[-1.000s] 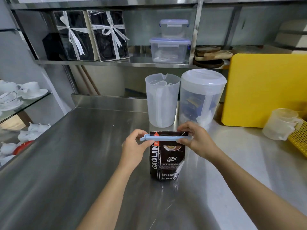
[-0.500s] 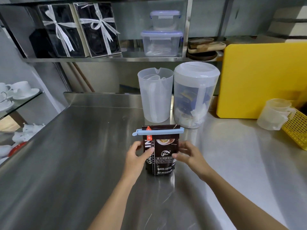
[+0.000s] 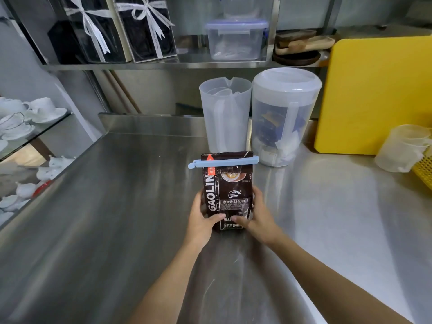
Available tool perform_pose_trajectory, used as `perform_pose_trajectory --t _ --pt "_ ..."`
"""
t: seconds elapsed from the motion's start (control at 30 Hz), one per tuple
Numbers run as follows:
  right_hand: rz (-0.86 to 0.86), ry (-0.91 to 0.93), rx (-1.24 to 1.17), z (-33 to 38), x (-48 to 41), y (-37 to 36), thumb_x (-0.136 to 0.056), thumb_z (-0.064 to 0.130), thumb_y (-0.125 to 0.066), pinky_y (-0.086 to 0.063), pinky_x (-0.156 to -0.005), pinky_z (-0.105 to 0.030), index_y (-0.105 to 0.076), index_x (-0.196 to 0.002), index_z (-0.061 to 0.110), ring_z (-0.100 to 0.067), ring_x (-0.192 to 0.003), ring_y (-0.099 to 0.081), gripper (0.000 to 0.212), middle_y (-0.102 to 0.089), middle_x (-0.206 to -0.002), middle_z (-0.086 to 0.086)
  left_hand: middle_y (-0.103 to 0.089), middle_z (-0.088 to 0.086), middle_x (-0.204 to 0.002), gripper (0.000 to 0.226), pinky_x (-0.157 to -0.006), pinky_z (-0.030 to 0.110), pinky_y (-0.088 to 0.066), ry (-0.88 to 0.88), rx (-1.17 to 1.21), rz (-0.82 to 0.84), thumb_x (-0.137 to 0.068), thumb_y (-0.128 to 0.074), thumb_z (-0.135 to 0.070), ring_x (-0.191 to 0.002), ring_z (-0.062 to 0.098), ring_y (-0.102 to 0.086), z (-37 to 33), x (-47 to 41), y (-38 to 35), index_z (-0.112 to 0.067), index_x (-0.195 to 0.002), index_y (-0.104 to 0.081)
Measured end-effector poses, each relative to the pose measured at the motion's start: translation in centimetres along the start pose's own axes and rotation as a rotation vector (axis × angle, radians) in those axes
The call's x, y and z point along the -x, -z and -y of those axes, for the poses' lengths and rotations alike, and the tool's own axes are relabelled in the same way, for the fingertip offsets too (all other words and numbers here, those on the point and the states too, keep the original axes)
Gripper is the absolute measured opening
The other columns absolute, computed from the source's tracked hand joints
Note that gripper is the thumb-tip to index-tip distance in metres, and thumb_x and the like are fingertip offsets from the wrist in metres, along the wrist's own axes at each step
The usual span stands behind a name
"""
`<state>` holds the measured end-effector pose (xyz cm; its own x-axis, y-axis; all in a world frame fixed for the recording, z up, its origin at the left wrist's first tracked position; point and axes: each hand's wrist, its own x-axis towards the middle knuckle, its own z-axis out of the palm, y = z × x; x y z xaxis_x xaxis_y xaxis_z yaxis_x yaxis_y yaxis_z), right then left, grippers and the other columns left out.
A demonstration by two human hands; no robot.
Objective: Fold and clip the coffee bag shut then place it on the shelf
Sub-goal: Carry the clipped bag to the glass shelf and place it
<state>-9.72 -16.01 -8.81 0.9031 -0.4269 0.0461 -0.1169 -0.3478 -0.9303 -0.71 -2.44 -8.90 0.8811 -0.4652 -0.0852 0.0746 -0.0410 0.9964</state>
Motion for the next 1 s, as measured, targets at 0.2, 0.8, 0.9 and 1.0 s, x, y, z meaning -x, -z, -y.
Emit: perform_pose_trajectory --t 0.2,0.8,0.9,1.0 --pt "0.032 0.123 0.004 2.8 0.8 -1.0 -0.062 0.045 -0.073 -0.047 -0.095 -0.044 -0.02 -0.118 0.06 -0.002 -0.106 -0.055 0.079 -0.057 -0.117 0.017 -0.068 -0.029 -0.091 0.076 -0.086 0.051 -0.053 -0.073 -0.126 -0.11 -0.061 -0.077 0.0 -0.087 0.004 -0.066 -1.6 3.4 3.1 -0.056 -0.105 -0.049" --pt "0.34 0.71 -0.238 28.5 11.2 -15.5 -0.063 0.041 -0.075 -0.048 -0.094 -0.046 -0.027 -0.122 0.055 -0.01 -0.107 -0.058 0.078 -0.061 -0.117 0.012 -0.072 -0.011 -0.084 0.073 -0.053 0.027 -0.057 -0.512 -0.155 -0.719 -0.06 -0.078 0.0 -0.074 0.011 -0.07 -19.0 27.0 22.4 -0.03 -0.121 -0.05" --pt "0.415 0.758 -0.277 32.0 15.3 -20.1 -0.061 0.041 -0.077 -0.05 -0.09 -0.048 -0.031 -0.114 0.058 -0.013 -0.1 -0.062 0.073 -0.064 -0.109 0.012 -0.065 -0.003 -0.096 0.079 -0.055 0.031 -0.058 -0.51 -0.151 -0.815 -0.061 -0.078 0.0 -0.076 0.015 -0.071 -19.9 33.3 26.3 -0.029 -0.127 -0.047" --pt "0.503 0.794 -0.327 35.4 20.1 -25.1 -0.06 0.041 -0.077 -0.05 -0.09 -0.047 -0.035 -0.11 0.06 -0.012 -0.098 -0.062 0.069 -0.064 -0.104 0.018 -0.065 -0.002 -0.099 0.076 -0.061 0.034 -0.059 -0.503 -0.2 -0.919 -0.061 -0.08 -0.005 -0.079 0.019 -0.071 -20.5 39.7 30.7 -0.033 -0.124 -0.048"
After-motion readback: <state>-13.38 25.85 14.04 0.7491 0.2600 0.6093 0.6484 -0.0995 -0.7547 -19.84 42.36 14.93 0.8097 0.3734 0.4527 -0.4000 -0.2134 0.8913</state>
